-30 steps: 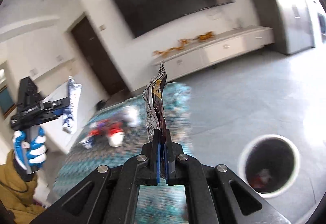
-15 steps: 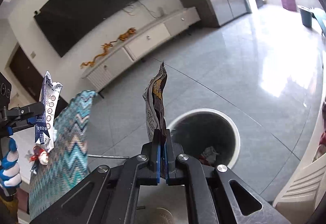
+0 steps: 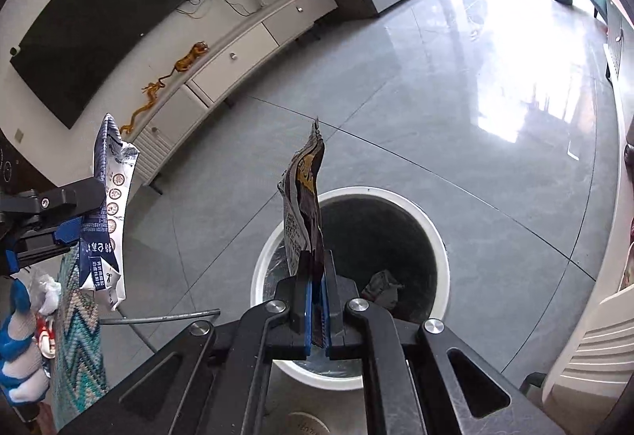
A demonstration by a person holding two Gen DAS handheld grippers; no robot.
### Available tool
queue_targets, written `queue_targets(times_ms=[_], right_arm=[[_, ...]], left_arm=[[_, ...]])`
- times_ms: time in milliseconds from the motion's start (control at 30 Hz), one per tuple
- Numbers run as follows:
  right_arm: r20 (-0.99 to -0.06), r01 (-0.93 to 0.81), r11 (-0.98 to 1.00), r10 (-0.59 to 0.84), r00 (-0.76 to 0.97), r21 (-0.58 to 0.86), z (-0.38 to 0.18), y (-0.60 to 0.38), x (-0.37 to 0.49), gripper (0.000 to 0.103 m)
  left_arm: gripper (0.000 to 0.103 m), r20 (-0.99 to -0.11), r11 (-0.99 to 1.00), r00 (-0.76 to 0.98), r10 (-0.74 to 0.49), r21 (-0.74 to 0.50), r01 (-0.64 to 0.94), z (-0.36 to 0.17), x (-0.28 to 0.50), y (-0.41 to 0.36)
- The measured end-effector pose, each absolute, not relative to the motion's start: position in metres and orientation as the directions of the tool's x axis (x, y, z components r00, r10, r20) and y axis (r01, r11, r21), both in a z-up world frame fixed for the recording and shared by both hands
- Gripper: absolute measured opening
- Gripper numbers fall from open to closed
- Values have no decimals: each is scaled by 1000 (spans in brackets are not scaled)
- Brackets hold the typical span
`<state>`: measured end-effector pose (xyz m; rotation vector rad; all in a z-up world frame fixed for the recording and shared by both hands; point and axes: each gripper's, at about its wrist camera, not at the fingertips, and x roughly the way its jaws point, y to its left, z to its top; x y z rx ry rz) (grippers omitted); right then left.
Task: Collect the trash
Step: 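Carry the brown wrapper to the bin and release it with the right gripper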
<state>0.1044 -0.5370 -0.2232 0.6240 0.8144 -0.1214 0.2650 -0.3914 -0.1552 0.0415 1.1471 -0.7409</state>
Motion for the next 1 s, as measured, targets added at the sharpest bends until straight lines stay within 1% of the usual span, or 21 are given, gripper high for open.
queue_targets(times_ms=[200, 233, 267, 300, 333, 367, 500, 567, 700, 767, 867, 933, 1000], right_arm=[[-746, 370, 813, 113, 656, 449, -238, -535, 119, 6], [-750, 377, 811, 111, 652, 447, -240, -536, 120, 13], [-755, 386, 808, 107, 647, 445, -242, -536, 120, 23], [-760, 394, 807, 99, 643, 439, -244, -536, 120, 28], [-762, 400, 808, 92, 641, 434, -244, -536, 119, 35], [-762, 400, 809, 90, 641, 432, -243, -535, 119, 37], [-762, 394, 817, 83, 642, 421, -235, -530, 112, 38], [-757, 381, 829, 76, 649, 410, -227, -525, 107, 41], [-747, 355, 852, 62, 661, 385, -209, -511, 96, 45], [-739, 337, 861, 64, 671, 381, -200, -503, 92, 45], [-721, 305, 877, 65, 690, 371, -181, -490, 83, 45], [-702, 282, 884, 69, 709, 372, -167, -482, 79, 45], [-679, 261, 889, 73, 731, 376, -152, -472, 73, 49]], left_arm=[[66, -845, 762, 164, -508, -353, 544, -172, 276, -403], [68, -844, 757, 157, -513, -358, 547, -172, 275, -403], [69, -841, 754, 157, -517, -361, 550, -171, 274, -403], [72, -837, 750, 159, -524, -364, 552, -169, 273, -403], [74, -832, 745, 160, -531, -369, 556, -167, 273, -401], [74, -828, 742, 159, -537, -373, 557, -164, 272, -400], [74, -811, 730, 170, -560, -385, 566, -153, 266, -387], [74, -801, 730, 200, -564, -370, 575, -145, 259, -377], [74, -774, 736, 245, -584, -377, 563, -129, 241, -351], [74, -775, 739, 262, -575, -355, 572, -122, 230, -336], [74, -793, 745, 293, -535, -280, 605, -113, 212, -315], [74, -793, 744, 304, -528, -259, 617, -106, 201, -300], [74, -792, 752, 331, -512, -228, 619, -99, 190, -283]])
